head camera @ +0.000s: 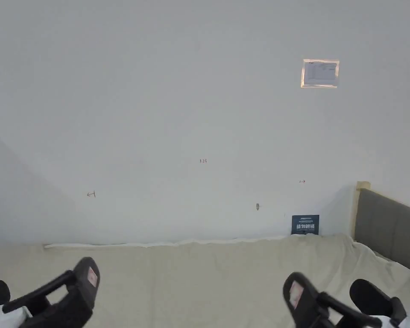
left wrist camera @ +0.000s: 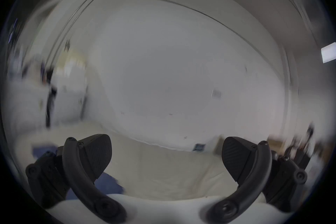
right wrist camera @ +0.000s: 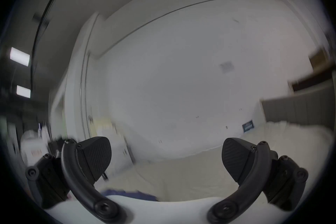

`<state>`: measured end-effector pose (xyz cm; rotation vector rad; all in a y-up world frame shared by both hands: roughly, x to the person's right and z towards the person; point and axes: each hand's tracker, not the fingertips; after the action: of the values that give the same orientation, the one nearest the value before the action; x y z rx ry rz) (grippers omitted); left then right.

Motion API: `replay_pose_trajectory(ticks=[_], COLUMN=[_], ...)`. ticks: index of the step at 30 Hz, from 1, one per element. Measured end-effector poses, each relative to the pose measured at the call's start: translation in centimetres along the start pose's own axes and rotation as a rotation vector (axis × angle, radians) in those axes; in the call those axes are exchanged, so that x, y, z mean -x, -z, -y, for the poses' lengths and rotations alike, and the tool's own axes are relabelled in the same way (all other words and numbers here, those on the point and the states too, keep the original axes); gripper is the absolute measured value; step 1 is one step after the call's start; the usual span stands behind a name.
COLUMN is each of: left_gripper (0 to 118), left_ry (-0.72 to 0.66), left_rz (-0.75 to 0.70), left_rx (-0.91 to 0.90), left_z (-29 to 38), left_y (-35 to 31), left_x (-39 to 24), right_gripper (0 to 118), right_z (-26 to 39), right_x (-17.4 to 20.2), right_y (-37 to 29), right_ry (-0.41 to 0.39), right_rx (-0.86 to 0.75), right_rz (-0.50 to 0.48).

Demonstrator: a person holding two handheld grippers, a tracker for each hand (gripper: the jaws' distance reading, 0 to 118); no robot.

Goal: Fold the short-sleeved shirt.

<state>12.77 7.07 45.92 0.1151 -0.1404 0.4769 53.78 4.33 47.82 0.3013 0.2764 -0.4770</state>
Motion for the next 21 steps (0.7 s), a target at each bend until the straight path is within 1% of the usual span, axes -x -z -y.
replay_pose_trajectory(ticks=[1, 2, 3, 4, 5, 6, 9, 10, 12, 13, 15, 16, 17, 18, 19, 21], left_gripper=[118, 118, 118, 118, 118, 118, 118, 118, 118, 118, 118, 118, 118, 118, 118, 118], left_ry=[-0.052, -0.069, -0.029, 0.028, 0.139, 0.26, 0.629, 0.718, 0.831, 0.846, 0.818, 0.798, 0.784, 0.753, 0.692, 0.43], left_rz=[0.01, 0.015, 0.008, 0.001, -0.003, 0.0, -0.016, -0.031, -0.036, -0.014, 0.023, 0.063, 0.063, 0.049, 0.022, -0.024], left_rx=[0.007, 0.02, 0.026, 0.042, 0.031, 0.013, -0.057, -0.082, -0.079, -0.072, -0.07, -0.043, -0.02, -0.008, -0.006, 0.003], left_z=[0.1, 0.1, 0.0, 0.0, -0.1, 0.0, 0.6, 1.0, 1.4, 1.4, 1.4, 1.3, 1.1, 1.1, 1.1, 0.6], left_y=[0.2, 0.4, 0.6, 0.7, 0.6, 0.4, -0.5, -0.8, -0.9, -1.0, -1.2, -1.2, -1.0, -0.9, -0.8, -0.7], left_x=[0.3, 0.5, 0.5, 0.3, -0.3, -1.0, -2.5, -2.8, -3.3, -3.2, -2.8, -2.5, -2.1, -1.7, -1.5, -0.5], right_gripper=[118, 118, 118, 118, 118, 118, 118, 118, 118, 118, 118, 118, 118, 118, 118, 118], right_z=[-0.3, -0.5, -0.9, -1.0, -1.3, -1.5, -0.9, -0.6, 0.3, 0.8, 1.6, 1.9, 2.1, 2.0, 1.8, 1.1], right_x=[-0.2, -0.3, -0.3, -0.2, -0.1, 0.1, 0.8, 0.8, 0.8, 0.8, 0.9, 0.7, 0.6, 0.5, 0.3, -0.7], right_y=[-0.1, -0.2, -0.2, -0.1, 0.0, 0.2, 0.4, 0.4, 0.4, 0.3, 0.0, -0.1, -0.2, -0.3, -0.5, -0.9], right_ry=[0.047, 0.068, 0.068, 0.031, -0.043, -0.165, -0.498, -0.573, -0.72, -0.78, -0.864, -0.886, -0.873, -0.822, -0.712, -0.396], right_rx=[-0.022, -0.034, -0.035, -0.028, -0.012, 0.031, 0.097, 0.111, 0.158, 0.156, 0.152, 0.155, 0.159, 0.166, 0.161, 0.144], right_rz=[0.017, 0.038, 0.063, 0.061, 0.061, 0.059, 0.074, 0.077, 0.072, 0.068, 0.105, 0.094, 0.087, 0.076, 0.06, -0.011])
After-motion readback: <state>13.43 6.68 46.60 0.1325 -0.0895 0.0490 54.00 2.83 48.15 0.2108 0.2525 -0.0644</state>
